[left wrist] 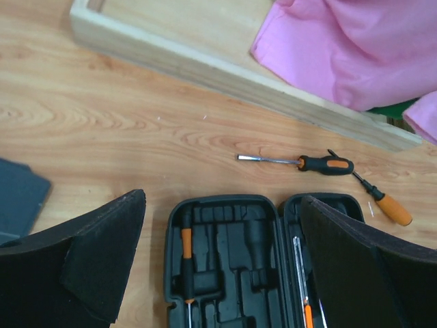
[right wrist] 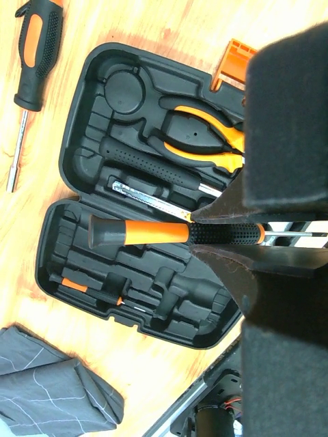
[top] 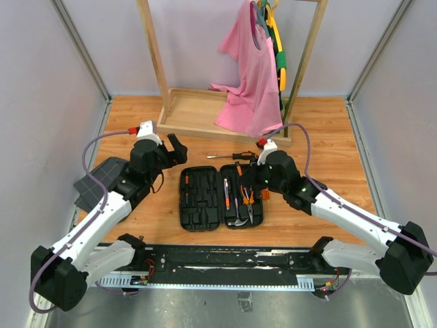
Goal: Sort the tools into containers
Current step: Place the screwdriver in the storage box.
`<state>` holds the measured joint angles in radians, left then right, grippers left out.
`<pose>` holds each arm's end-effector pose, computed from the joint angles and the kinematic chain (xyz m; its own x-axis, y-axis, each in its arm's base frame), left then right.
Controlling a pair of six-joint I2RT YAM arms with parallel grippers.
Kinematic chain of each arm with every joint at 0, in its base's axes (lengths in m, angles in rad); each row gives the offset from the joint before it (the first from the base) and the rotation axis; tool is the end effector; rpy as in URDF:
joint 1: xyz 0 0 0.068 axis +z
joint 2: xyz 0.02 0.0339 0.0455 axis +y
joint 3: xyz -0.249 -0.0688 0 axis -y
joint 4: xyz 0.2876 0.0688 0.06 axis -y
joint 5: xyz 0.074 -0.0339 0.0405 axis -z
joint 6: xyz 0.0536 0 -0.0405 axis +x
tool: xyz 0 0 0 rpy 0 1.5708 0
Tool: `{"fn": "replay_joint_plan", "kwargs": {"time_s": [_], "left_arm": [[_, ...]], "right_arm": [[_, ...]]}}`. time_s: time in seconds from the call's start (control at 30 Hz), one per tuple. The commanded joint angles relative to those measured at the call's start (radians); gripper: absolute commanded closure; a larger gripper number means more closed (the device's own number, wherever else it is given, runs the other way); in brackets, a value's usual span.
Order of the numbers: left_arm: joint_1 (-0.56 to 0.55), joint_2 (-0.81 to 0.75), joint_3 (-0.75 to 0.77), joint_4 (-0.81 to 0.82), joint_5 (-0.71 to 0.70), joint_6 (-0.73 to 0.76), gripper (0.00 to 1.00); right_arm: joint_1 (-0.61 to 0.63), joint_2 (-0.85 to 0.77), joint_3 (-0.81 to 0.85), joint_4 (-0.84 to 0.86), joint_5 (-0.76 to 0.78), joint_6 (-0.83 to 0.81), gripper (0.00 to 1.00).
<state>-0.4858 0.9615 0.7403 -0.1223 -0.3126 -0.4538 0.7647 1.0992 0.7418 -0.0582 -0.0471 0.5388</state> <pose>0.2632 -0.1203 0.2710 -0.3502 -0.2868 -0.8917 0.0386 0.9467 -0.3197 0.2248 0.2192 0.2394 -0.6209 0.1146 -0.7755 -0.4708 0.7365 0.4857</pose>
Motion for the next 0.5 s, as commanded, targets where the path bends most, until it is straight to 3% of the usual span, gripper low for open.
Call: {"fn": "replay_joint_plan", "kwargs": {"time_s": [0.0,0.33,0.47], "left_arm": [[0.103,-0.003,-0.059,0.013,0.242,-0.135,0.01],[0.104,0.046,-0.072,-0.049,0.184,-0.261,0.01],[0.104,0.035,-0.082,-0.08,0.131,-0.415,0.01]], "right_arm": [[-0.023,-0.015,-0.009,0.0,0.036,0.029,0.97],[-0.023,0.025,-0.01,0.027,0.013,0.061,0.98],[-0.023,0.037,-0.007,0.031,0.002,0.071,0.99]]}}
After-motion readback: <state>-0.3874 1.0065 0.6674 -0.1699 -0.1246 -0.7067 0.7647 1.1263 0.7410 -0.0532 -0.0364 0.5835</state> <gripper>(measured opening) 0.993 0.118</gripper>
